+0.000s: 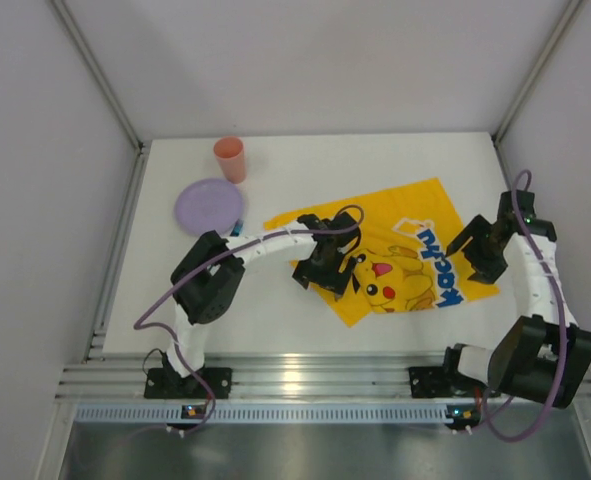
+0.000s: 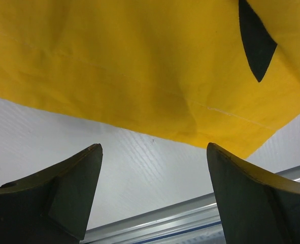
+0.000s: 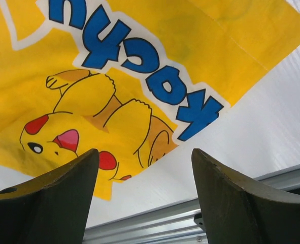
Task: Set the dinner table for one person
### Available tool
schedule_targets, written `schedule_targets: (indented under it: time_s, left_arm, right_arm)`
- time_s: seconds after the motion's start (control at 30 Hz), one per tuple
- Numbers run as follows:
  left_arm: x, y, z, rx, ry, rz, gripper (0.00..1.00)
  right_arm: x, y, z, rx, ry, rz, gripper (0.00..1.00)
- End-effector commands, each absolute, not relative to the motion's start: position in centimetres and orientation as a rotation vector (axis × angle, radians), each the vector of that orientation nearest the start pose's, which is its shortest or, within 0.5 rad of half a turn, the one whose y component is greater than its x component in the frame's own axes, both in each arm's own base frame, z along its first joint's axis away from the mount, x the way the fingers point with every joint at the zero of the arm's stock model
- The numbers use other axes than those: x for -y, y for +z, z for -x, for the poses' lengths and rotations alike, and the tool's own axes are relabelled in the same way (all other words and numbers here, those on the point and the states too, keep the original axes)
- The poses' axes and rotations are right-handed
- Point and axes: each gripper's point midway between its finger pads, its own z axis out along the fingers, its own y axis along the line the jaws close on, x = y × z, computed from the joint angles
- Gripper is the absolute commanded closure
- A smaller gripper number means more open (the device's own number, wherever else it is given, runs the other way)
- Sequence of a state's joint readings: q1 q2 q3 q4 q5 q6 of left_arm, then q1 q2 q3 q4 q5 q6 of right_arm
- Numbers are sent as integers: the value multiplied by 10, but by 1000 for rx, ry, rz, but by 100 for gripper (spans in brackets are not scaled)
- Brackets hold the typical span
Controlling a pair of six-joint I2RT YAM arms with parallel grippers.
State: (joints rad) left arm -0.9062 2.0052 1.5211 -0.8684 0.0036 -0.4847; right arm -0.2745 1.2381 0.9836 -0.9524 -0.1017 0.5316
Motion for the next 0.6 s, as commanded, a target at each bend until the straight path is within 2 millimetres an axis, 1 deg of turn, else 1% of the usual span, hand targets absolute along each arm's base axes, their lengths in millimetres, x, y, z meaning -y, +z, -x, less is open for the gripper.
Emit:
schedule_targets:
  time_s: [0.0,0.07,0.1,0.13,0.2,0.3,0.33,0.37,0.43,0.47,0.57]
  left_arm:
    - [344,63,-230,-2864,-383,-525,11]
    - [350,57,-224,-2883,-390,-533,11]
    - [353,55,-221,-2884,-388,-544,12]
    - [356,49,-219,-2898,-384,-540,14]
    - [363,46,-215,-2901,-397,-544,17]
    - [370,40,-215,-2900,-422,-524,20]
    - [372,35,-216,-2907,-425,-515,23]
    - [373,32,-216,-2914,-422,-506,29]
    - [374,24,-217,-2935,-399,-489,36]
    - [374,22,-216,-2938,-394,-489,44]
    - [369,11,-217,-2960,-339,-482,52]
  right_arm:
    - [18,126,-234,-2570,247,-1081,26]
    - [11,123,-230,-2586,282,-1080,26]
    - [6,125,-228,-2581,297,-1073,26]
    - [2,121,-224,-2587,311,-1076,26]
    - [-4,123,-220,-2583,334,-1053,26]
    - [-6,121,-213,-2599,324,-1037,26]
    - [-6,120,-211,-2605,312,-1035,26]
    - [-6,121,-210,-2607,308,-1032,27]
    - [-7,122,-206,-2614,296,-1017,27]
    - [-8,122,-205,-2616,297,-1008,26]
    - [-9,122,-202,-2616,296,-996,26]
